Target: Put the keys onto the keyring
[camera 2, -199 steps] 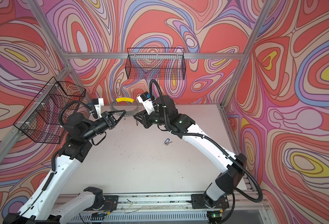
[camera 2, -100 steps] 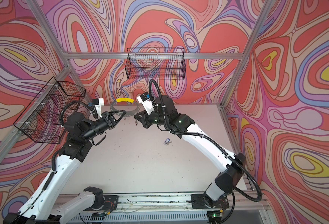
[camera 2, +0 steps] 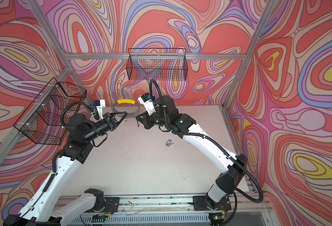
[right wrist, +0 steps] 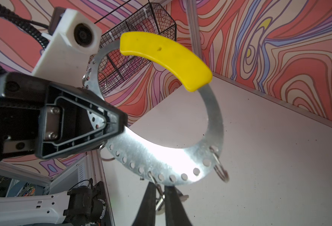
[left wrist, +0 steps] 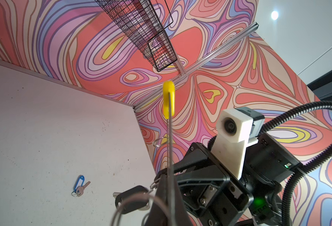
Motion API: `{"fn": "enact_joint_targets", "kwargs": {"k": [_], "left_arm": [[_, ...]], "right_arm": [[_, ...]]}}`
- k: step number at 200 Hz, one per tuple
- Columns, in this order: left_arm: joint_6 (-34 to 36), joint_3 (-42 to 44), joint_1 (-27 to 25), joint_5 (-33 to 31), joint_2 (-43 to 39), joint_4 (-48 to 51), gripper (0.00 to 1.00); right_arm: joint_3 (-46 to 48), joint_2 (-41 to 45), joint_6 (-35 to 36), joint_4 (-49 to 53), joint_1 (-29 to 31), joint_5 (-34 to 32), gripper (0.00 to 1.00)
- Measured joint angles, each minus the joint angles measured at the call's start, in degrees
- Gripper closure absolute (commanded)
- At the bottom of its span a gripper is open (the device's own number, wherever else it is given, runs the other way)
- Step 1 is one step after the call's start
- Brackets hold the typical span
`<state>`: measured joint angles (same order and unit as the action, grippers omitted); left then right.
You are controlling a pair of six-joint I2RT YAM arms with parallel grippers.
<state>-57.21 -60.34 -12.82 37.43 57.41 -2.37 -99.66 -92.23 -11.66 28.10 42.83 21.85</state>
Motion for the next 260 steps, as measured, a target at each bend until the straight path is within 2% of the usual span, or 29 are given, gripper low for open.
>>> {"fn": "enact_joint_targets", "kwargs": {"k": [22,65,92,124,145,180,201,209,227,260], "left_arm": [[0.28,0.00,0.02,-0.11,0.00,0.07,1.00],[0.83,0.00,0.00,-0.22,0.00,0.48,1.00],[1.09,0.00,0.00,-0.24,0.00,0.55,1.00],[1.29,0.00,0.00,-0.26,0.00,0.83,1.00],[1.29,0.00,0.00,-0.35,0.00,0.94,1.00],[1.46,0.00,0.00,-0.42,-0.09,1.36,1.00],[1.49,0.00,0.00,-0.44,-0.11,1.77,1.00],[1.49,0.00,0.00,-0.46,-0.11,1.81,1.00],[1.49,0.00,0.00,-0.42,-0.11,2.03,1.00],[1.51,0.00,0.00,-0.44,-0.13,2.25,1.00]], "right_arm": [[-1.68,-0.87,-0.15,1.68,0.00,0.00,0.80],[-2.80,-1.49,-0.26,3.32,0.02,-0.20,0.80],[-2.80,-1.49,-0.68,3.37,0.07,-0.42,0.77],[-2.78,-1.49,-1.05,3.30,0.15,-0.39,0.83],[-2.73,-1.49,-1.36,3.23,0.28,-0.42,0.91],[-2.45,-1.49,-1.53,3.17,0.28,-0.44,0.91],[-2.34,-1.44,-1.46,3.21,0.28,-0.46,0.81],[-2.32,-1.42,-1.44,3.21,0.31,-0.50,0.80],[-1.88,-1.05,-1.51,3.08,0.33,-0.83,0.80],[-1.70,-0.76,-1.51,2.97,0.35,-1.07,0.90]]}}
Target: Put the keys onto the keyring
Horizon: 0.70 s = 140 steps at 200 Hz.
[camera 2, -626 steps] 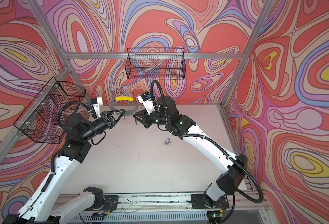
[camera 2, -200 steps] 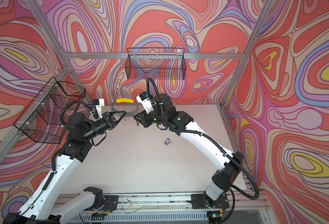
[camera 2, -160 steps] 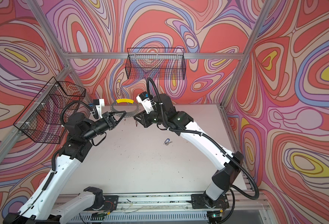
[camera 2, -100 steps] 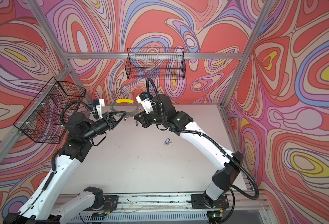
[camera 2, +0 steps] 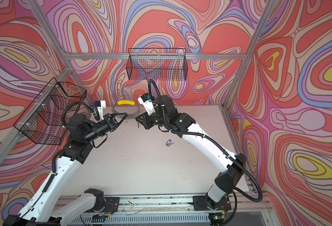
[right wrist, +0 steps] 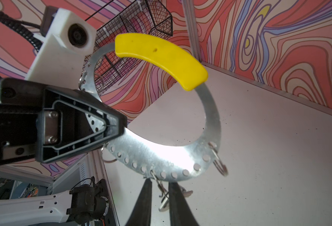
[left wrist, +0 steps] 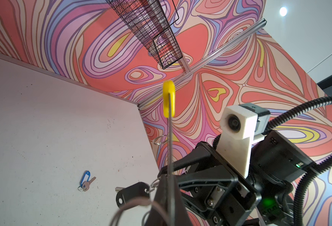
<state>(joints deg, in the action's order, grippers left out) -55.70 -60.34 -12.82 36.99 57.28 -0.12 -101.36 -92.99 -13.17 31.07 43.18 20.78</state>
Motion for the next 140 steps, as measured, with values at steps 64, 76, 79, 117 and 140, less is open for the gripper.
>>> {"fn": "enact_joint_targets", "kwargs": {"k": [64,76,79,117,140], "left_arm": [[-0.02,0.00,0.02,-0.02,0.00,0.15,1.00],[0.00,0.00,0.02,-0.02,0.00,0.22,1.00],[-0.02,0.00,0.02,-0.02,0.00,0.24,1.00],[0.00,0.00,0.00,-0.07,0.02,0.59,1.00],[0.20,0.00,0.00,-0.04,0.24,1.03,0.91]], "right_arm": [[0.00,0.00,0.20,0.20,0.02,-0.11,1.00],[0.00,0.00,0.07,0.20,0.04,-0.04,1.00],[0.00,0.00,0.02,0.20,0.04,-0.02,1.00],[0.00,0.00,-0.90,0.46,0.04,-0.20,1.00],[-0.09,-0.13,-2.80,1.16,0.04,-0.22,1.00]]}}
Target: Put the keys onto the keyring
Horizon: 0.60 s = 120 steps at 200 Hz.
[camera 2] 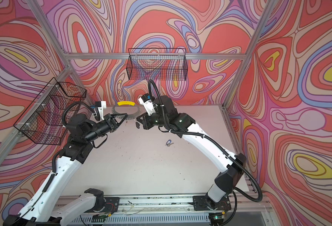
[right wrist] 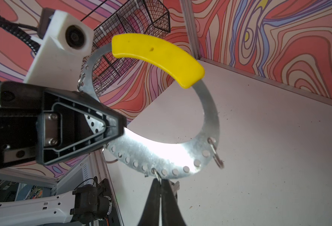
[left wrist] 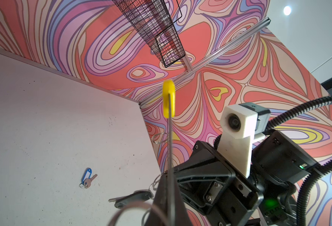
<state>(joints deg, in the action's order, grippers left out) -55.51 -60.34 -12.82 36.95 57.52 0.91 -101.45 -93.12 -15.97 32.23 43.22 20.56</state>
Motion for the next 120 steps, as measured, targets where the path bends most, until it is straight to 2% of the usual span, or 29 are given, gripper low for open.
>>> {"fn": "enact_joint_targets", "kwargs": {"k": [13,55,73,101,120], "left_arm": [[0.04,0.07,0.00,0.02,0.24,0.17,0.85],[0.17,3.17,0.15,0.20,0.33,0.07,0.82],[-0.24,4.79,0.85,0.98,0.35,-0.37,0.72],[-1.42,7.13,3.54,2.91,0.31,-2.40,0.47],[-2.47,9.42,5.27,4.11,-0.02,-4.02,0.40]], "right_arm": [[-0.94,-0.70,-1.42,1.22,0.00,0.00,1.00],[-6.80,-5.09,-5.16,6.51,-0.02,-1.84,1.00],[-8.35,-6.67,-6.21,8.83,-0.02,-2.34,1.00],[-8.59,-7.43,-8.41,11.28,-0.17,-2.60,1.00],[-8.59,-8.00,-10.80,11.19,-0.72,-1.44,1.00]]}}
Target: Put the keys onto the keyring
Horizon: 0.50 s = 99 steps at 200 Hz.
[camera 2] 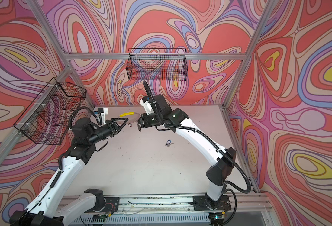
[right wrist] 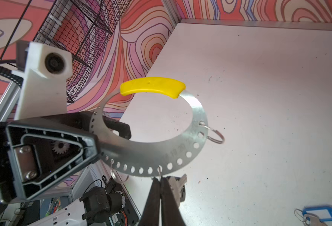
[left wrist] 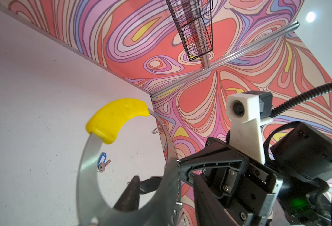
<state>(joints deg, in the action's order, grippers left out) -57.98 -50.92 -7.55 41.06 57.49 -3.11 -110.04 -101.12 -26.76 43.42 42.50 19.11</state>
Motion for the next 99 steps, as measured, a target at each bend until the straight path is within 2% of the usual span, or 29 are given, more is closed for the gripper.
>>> {"fn": "enact_joint_targets", "kwargs": {"k": [63,99], "left_arm": [[-0.50,3.69,2.19,5.40,-1.81,1.11,0.38],[8.57,0.17,2.40,6.97,-3.17,16.13,0.42]], "right_arm": [[5.90,-1.97,-9.22,-1.31,-3.21,3.93,1.00],[10.03,-2.08,-15.37,-2.99,-5.11,4.72,1.00]]}}
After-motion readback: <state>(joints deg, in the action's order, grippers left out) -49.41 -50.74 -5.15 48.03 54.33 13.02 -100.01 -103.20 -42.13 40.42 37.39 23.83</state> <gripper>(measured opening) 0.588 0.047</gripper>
